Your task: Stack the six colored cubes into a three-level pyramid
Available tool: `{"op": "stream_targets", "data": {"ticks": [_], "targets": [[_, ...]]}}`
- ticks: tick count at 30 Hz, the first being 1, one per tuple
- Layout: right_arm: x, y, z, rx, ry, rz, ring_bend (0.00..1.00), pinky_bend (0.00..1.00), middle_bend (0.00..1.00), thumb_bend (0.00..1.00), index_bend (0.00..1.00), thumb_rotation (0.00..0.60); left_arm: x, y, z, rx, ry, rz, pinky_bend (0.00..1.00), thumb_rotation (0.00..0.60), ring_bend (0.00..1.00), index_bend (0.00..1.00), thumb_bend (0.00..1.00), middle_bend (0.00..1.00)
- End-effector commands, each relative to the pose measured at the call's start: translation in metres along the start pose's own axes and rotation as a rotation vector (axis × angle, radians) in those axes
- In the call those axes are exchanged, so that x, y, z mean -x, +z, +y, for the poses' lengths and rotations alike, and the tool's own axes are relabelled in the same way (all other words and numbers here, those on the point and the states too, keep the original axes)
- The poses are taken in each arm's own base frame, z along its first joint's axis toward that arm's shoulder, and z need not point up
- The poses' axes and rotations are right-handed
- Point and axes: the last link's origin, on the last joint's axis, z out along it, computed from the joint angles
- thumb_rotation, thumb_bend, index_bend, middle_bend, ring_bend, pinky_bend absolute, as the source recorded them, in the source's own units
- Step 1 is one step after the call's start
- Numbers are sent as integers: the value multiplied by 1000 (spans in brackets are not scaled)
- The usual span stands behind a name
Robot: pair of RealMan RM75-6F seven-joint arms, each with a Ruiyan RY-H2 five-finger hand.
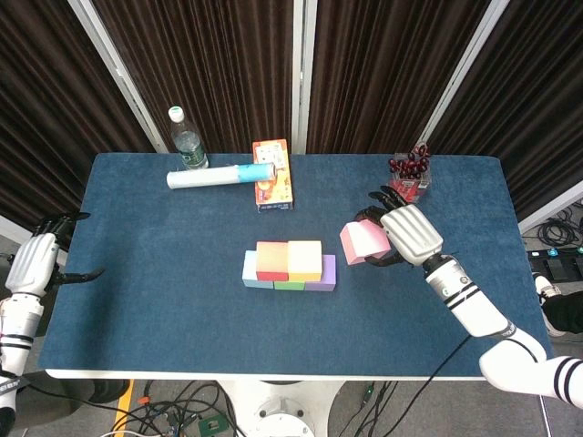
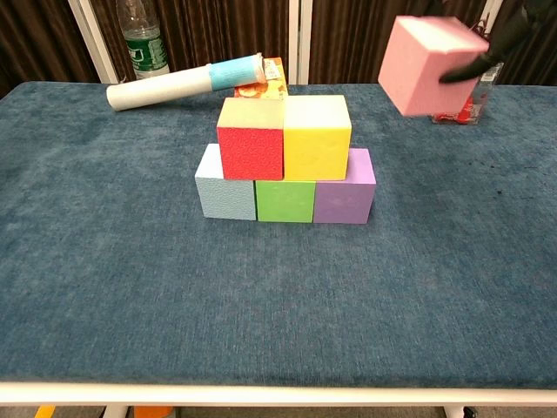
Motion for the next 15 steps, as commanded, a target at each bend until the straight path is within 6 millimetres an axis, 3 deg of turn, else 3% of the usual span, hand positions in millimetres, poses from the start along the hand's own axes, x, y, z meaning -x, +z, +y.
{"op": "stream_targets", "data": {"ticks": [1,15], "targets": [[-23,8,-25,15,11,-1,119,0,492,144,368,600,-1,-1,0,1,3,0,62,600,75,189,61,156],[-7,48,-99,-37,50,-28,139,0,489,119,342,600,0,0,1,2,1,-5,62,600,75,189,61,156]]}}
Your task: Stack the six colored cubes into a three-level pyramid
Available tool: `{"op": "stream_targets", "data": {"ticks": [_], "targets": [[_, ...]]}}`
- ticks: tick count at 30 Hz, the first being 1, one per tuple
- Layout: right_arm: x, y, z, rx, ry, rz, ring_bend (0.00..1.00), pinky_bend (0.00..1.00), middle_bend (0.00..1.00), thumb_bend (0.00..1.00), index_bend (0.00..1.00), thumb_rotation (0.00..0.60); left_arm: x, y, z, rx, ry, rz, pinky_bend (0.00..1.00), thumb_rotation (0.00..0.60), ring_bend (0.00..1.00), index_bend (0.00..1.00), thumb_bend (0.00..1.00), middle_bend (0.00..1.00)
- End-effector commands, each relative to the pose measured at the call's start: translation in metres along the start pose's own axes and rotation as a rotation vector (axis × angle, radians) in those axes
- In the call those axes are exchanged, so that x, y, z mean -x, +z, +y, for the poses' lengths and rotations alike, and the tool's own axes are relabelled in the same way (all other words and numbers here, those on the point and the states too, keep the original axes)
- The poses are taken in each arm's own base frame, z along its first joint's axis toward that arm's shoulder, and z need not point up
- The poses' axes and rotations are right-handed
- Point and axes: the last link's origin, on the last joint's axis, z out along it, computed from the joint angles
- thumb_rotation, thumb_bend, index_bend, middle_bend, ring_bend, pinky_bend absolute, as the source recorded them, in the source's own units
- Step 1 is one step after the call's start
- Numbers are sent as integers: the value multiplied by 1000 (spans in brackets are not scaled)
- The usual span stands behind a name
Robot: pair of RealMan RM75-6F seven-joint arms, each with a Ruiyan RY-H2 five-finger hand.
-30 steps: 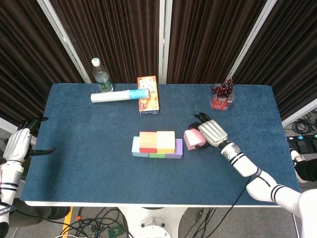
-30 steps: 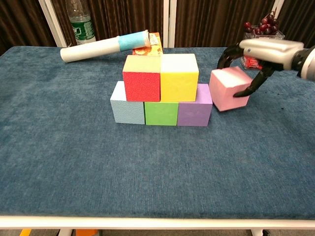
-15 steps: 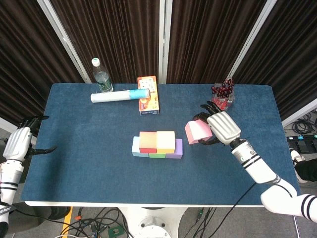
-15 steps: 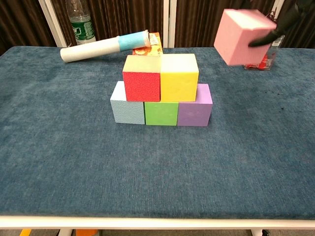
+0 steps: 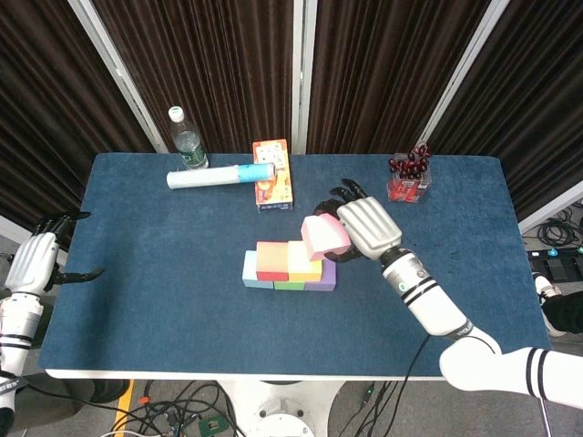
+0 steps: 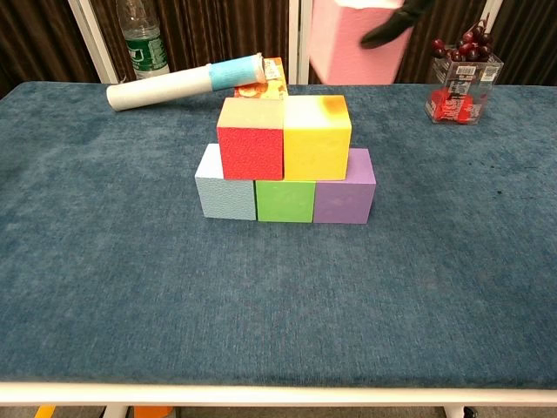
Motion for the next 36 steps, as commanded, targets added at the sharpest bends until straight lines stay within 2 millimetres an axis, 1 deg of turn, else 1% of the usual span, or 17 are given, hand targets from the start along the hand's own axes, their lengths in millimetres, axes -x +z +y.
{"op": "stream_targets", "data": {"ticks": [1,13,22,28,31,32,35,36], "targets": [[6,9,-20,-17,11,-5,139,0,489,118,341,600,0,0,-1,-2,0,-2,62,600,75,189,61,156],[25,21,-46,-6,-10,-35,139,0,484,116,321,600,3,2,-4,-7,-7,-7,62,600,75,189,60,156],[34,27,-54,5,-25,-47,139,0,457,110,296,600,4,2,-8,-11,-13,-6,62,600,75,189,61,155],[39,30,-57,9,-32,-57,128,0,426,103,252,600,4,2,-11,-14,-19,-8,62,600,75,189,60,156],[41,31,-58,10,-37,-66,111,0,387,101,196,600,4,2,-11,-14,-22,-7,62,600,75,189,60,155],[42,31,-58,8,-34,-70,94,0,358,100,158,600,4,2,-11,-14,-22,-7,62,600,75,189,61,156],[42,31,-58,1,-27,-79,26,0,235,80,21,600,3,2,-11,-14,-23,-5,62,600,75,189,60,156],[41,30,-58,-2,-25,-80,10,0,194,70,2,600,3,3,-11,-14,-24,-4,62,600,75,189,60,156]]}}
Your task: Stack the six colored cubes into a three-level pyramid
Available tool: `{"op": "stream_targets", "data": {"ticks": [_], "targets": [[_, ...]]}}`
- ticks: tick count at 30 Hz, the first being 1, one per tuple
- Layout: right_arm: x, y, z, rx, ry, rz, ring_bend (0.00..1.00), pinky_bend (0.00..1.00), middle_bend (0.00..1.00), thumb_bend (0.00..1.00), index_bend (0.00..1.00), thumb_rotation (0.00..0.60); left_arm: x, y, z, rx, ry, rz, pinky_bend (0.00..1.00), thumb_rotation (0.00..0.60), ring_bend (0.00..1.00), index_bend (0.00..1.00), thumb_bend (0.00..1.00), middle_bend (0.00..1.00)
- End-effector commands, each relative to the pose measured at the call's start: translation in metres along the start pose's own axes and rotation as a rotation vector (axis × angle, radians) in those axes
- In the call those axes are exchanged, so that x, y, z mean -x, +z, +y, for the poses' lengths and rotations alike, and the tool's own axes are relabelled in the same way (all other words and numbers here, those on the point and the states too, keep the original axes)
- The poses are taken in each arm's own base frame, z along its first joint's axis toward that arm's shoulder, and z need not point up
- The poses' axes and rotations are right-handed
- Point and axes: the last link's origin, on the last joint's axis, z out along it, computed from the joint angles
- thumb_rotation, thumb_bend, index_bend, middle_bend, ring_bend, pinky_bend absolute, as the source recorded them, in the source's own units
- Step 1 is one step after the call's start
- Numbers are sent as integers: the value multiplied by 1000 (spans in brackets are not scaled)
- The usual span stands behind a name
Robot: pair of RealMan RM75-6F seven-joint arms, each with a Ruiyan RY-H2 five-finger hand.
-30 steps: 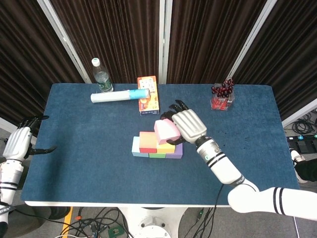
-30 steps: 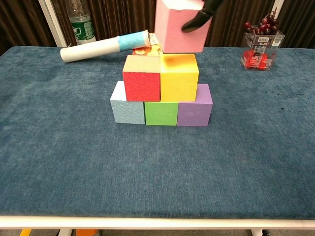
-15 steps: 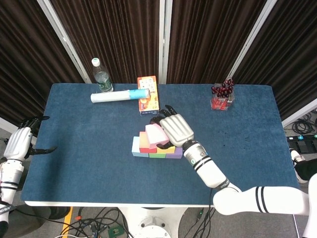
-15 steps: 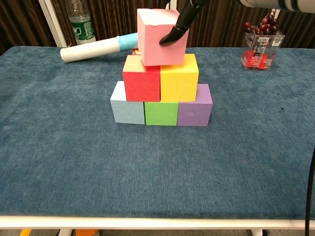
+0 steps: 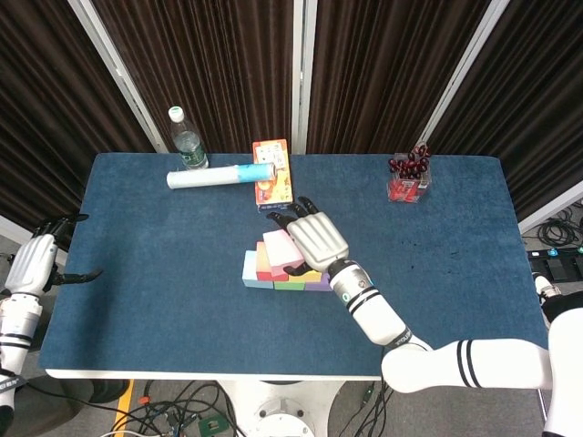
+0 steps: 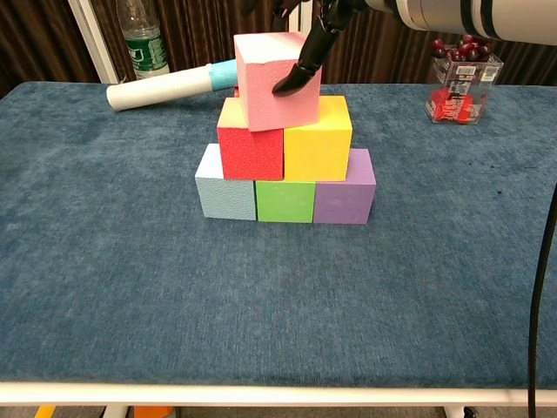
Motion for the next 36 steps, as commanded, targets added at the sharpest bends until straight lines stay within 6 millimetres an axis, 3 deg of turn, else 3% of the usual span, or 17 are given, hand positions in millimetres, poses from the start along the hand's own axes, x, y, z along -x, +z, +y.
{"op": "stream_targets", "data": {"ticks": [1,8,19,36], "targets": [[-1,-2,0,-8,4,-4,2,0,168,61,0,600,0,0,0,0,0,2,62,600,75,189,60,155],[-11,-16,16,-47,76,32,0,0,92,0,0,600,0,-3,-1,-3,-2,5,62,600,75,188,60,156],[-9,-10,62,-123,182,4,0,0,215,0,0,600,-1,-8,0,-13,-2,11,62,600,75,188,61,156],[5,6,65,-236,153,-26,0,0,262,0,5,600,-1,-4,0,-26,1,15,62,600,75,189,59,154]]}}
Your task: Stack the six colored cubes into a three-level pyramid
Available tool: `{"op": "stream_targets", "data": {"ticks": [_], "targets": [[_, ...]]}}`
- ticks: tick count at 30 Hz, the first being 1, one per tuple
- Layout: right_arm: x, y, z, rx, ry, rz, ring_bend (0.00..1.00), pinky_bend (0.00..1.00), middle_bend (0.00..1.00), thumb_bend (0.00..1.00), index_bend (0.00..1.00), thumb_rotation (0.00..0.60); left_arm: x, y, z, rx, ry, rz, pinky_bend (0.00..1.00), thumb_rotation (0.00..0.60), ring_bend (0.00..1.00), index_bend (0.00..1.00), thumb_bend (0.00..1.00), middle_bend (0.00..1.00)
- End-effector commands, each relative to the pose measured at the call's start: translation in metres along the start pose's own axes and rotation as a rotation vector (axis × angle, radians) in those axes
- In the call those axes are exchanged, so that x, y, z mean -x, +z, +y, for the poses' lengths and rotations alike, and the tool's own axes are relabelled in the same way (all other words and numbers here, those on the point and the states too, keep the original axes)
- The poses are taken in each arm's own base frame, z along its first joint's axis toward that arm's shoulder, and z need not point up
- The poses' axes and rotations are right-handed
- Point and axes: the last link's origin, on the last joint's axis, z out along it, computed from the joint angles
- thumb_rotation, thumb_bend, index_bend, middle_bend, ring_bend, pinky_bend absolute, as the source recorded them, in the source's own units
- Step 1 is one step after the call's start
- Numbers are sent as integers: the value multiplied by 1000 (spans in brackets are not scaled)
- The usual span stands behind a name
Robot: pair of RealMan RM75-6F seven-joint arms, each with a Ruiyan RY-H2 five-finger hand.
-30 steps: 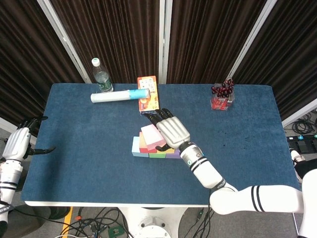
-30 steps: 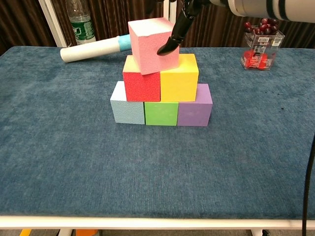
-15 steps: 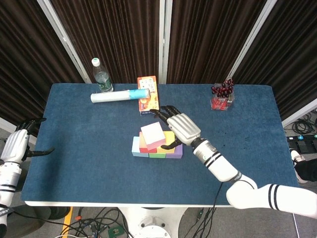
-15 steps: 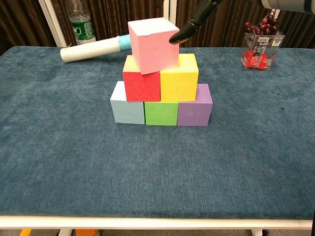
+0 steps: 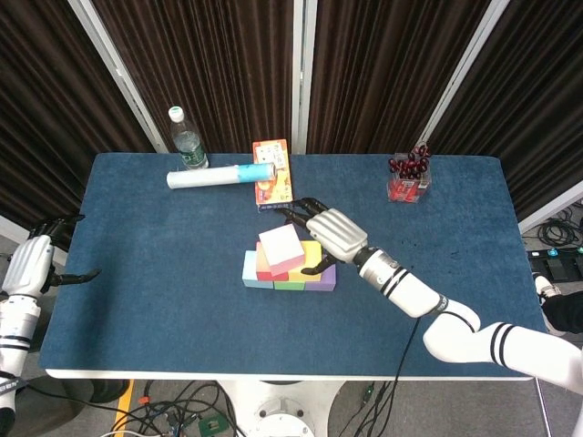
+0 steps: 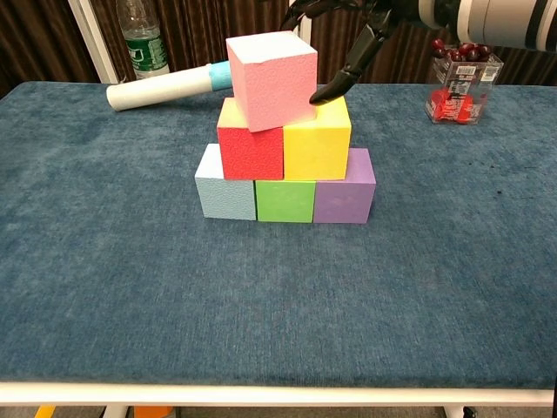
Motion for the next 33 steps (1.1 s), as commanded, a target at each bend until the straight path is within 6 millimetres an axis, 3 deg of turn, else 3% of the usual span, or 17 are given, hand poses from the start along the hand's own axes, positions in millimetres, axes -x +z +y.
{"op": "stream_targets", "data": {"ticks": [1,6,16,23,33], "targets": [[1,2,-1,-12,4,5,0,0,262,0,6,600,0,0,-1,-1,0,0,62,600,75,188,60,154],[1,7,-3,-22,9,16,0,0,282,11,39,600,-1,0,-1,-1,-1,3,62,600,75,188,60,154],[2,12,-5,-19,15,70,46,0,432,152,176,600,-1,0,-4,-8,-4,7,62,600,75,188,60,154],[-3,-2,-10,2,31,139,72,0,460,153,178,600,-1,1,-3,0,-4,9,62,600,75,189,60,153],[10,-11,-19,116,44,185,84,0,469,120,178,600,2,3,-6,-1,-7,3,62,600,75,189,60,152]]}}
